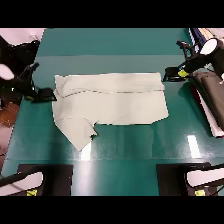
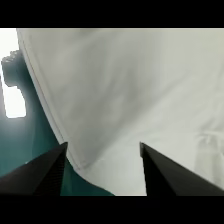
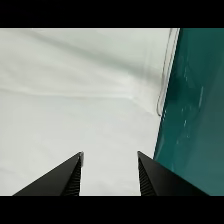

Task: Fold the shirts.

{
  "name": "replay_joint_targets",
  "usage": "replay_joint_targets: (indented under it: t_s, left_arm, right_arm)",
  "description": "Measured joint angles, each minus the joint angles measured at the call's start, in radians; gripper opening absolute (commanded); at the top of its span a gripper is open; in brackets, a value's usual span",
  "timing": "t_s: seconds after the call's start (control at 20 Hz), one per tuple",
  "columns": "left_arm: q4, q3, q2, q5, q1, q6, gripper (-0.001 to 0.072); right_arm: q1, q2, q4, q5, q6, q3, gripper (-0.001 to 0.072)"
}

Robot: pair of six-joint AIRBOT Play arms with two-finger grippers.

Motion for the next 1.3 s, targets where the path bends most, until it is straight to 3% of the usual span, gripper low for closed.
replay_joint_targets:
  t_s: [0.4, 0.55, 0.6, 0.65, 1.05, 1.15, 1.25, 1.3]
  left_arm:
    - [-0.08, -0.458, 0.363, 0.032, 0.0, -0.179, 0.0541]
    - [-0.14, -0.542, 0.396, 0.053, 0.0, -0.202, 0.052]
    - [-0.154, -0.566, 0.401, 0.062, 0.0, -0.207, 0.0386]
    - [-0.169, -0.591, 0.405, 0.07, 0.0, -0.21, 0.0369]
    - [-0.269, -0.706, 0.412, 0.169, 0.0, -0.219, 0.0369]
    - [-0.28, -0.713, 0.412, 0.188, 0.0, -0.219, 0.0364]
    - [-0.293, -0.718, 0.409, 0.224, -0.001, -0.219, 0.0045]
    - [-0.299, -0.719, 0.409, 0.241, 0.0, -0.217, 0.0023]
  right_arm:
    - [0.0, 0.038, 0.0, 0.017, -0.01, 0.0, 0.0406]
    - [0.0, 0.04, 0.001, 0.018, -0.011, 0.0, 0.0406]
    - [0.0, 0.04, 0.001, 0.019, -0.011, 0.0, 0.0407]
    - [0.0, 0.041, 0.001, 0.018, -0.011, 0.0, 0.0406]
    - [-0.002, 0.041, 0.001, 0.017, -0.012, 0.0, 0.0406]
    - [-0.002, 0.041, 0.001, 0.017, -0.012, 0.0, 0.0377]
    - [-0.002, 0.041, 0.001, 0.023, -0.012, 0.0, 0.0377]
    - [-0.004, 0.041, 0.001, 0.032, -0.012, 0.0, 0.0377]
